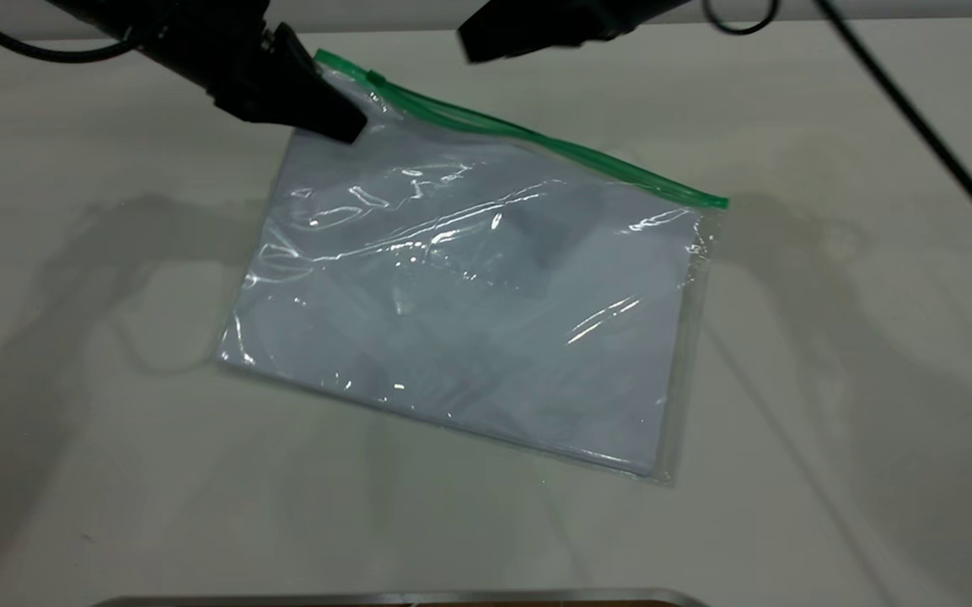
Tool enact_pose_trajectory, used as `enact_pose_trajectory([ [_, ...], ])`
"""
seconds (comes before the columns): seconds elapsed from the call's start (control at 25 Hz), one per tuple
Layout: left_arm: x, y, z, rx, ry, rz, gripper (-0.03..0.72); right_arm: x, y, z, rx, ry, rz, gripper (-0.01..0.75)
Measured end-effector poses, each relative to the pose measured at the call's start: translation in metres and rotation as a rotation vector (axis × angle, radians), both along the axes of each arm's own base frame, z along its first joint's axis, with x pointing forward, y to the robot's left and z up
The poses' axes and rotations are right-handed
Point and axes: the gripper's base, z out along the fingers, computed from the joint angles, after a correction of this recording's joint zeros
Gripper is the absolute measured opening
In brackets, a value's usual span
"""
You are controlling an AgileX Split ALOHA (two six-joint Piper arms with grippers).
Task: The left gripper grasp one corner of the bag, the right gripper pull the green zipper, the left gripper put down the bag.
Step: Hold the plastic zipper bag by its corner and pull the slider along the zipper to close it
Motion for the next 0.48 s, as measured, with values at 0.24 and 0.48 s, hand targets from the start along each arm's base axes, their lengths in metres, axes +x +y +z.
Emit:
enact_pose_trajectory([
  [0.24, 0.005, -0.007, 0.000, 0.006, -0.065, 0.029, 0.059, 0.002, 0.028, -0.002, -0.060, -0.099, -0.002, 0.580],
  [0.48, 0.004, -0.019, -0.001, 0.025, -0.107, 0.004, 0.059, 0.006, 0.030, -0.001, -0.054, -0.104, -0.052, 0.580],
])
